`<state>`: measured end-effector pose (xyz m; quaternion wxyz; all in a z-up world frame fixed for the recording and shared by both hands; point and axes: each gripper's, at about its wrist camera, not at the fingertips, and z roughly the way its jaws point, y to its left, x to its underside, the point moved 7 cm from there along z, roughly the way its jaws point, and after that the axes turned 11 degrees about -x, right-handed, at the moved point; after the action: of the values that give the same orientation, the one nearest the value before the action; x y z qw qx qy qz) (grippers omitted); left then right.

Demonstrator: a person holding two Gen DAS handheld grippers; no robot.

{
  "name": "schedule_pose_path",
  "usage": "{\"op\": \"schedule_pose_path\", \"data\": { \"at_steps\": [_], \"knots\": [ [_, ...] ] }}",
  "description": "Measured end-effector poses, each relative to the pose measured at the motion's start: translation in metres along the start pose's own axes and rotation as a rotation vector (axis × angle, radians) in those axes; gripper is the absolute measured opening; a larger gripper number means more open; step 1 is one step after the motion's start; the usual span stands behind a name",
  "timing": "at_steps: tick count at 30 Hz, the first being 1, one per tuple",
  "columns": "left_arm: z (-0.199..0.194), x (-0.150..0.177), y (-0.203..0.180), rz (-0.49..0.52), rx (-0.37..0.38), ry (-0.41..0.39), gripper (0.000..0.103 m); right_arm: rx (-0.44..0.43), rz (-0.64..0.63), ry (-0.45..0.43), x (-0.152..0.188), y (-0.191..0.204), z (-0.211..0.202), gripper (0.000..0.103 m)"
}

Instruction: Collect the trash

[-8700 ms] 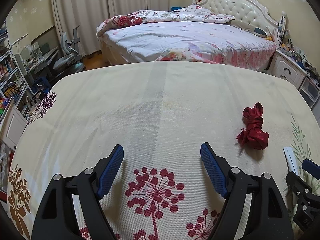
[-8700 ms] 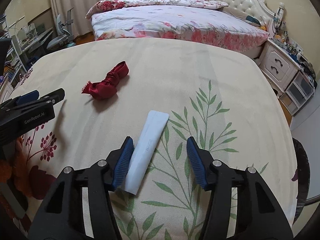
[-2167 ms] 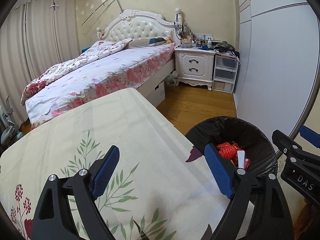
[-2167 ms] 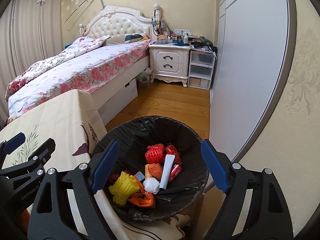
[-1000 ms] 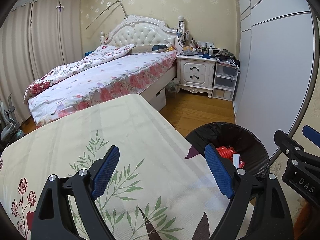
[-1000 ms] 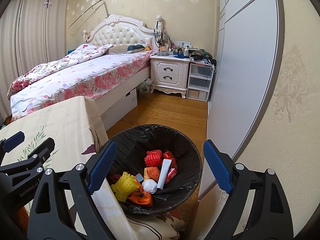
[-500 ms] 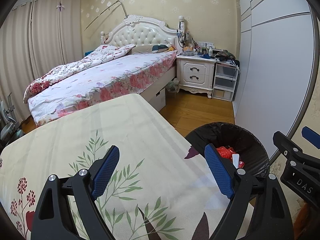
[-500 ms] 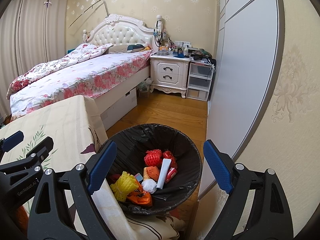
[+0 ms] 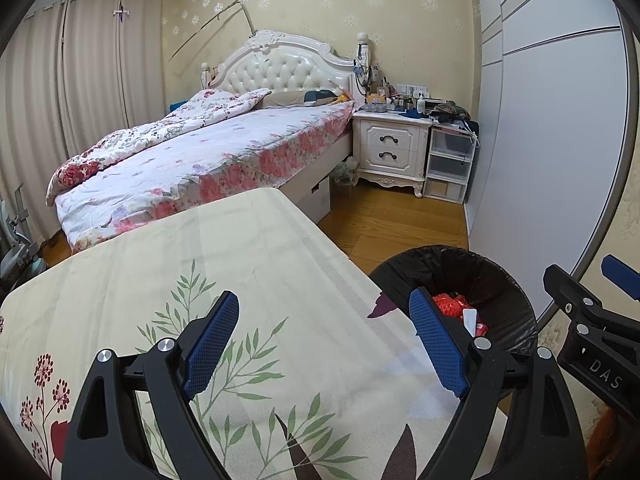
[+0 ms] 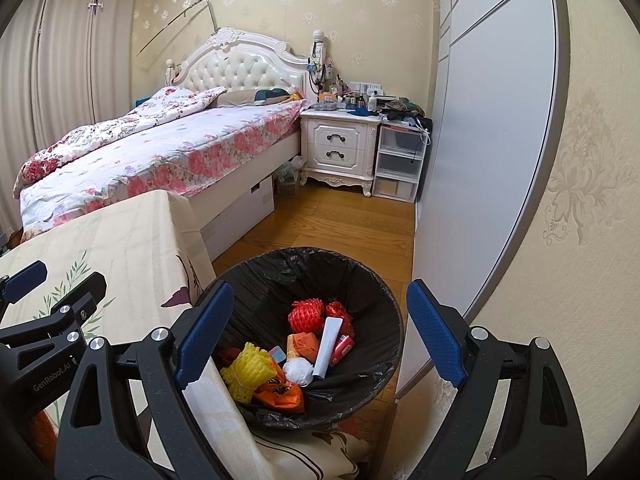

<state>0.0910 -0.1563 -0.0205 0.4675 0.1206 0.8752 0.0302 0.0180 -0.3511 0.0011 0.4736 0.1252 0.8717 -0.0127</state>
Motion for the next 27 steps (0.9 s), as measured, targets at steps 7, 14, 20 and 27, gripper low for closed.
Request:
{"op": "schedule_pose_path", "data": {
  "at_steps": [7,14,20,27],
  "knots": [
    [0.0001,0.0003,-0.0001,0.000,-0.001,0.000,0.084,0.000,-0.001,0.001,0.0001,0.0003,0.0000,0.086],
    [0.0004,0.0003,0.0005,0.000,0.001,-0.001,0.084,0.001,-0.001,0.000,0.0002,0.0007,0.0001,0.086],
    [0.0010,0.0011,-0.0048,-0.011,0.014,0.014,0.084,0.000,-0.001,0.001,0.0002,0.0008,0.0002,0.086],
    [0.0024,0.0004,-0.0085,-0.008,0.008,0.008,0.084,0.000,-0.002,0.002,0.0002,0.0012,-0.0001,0.086]
  ]
}}
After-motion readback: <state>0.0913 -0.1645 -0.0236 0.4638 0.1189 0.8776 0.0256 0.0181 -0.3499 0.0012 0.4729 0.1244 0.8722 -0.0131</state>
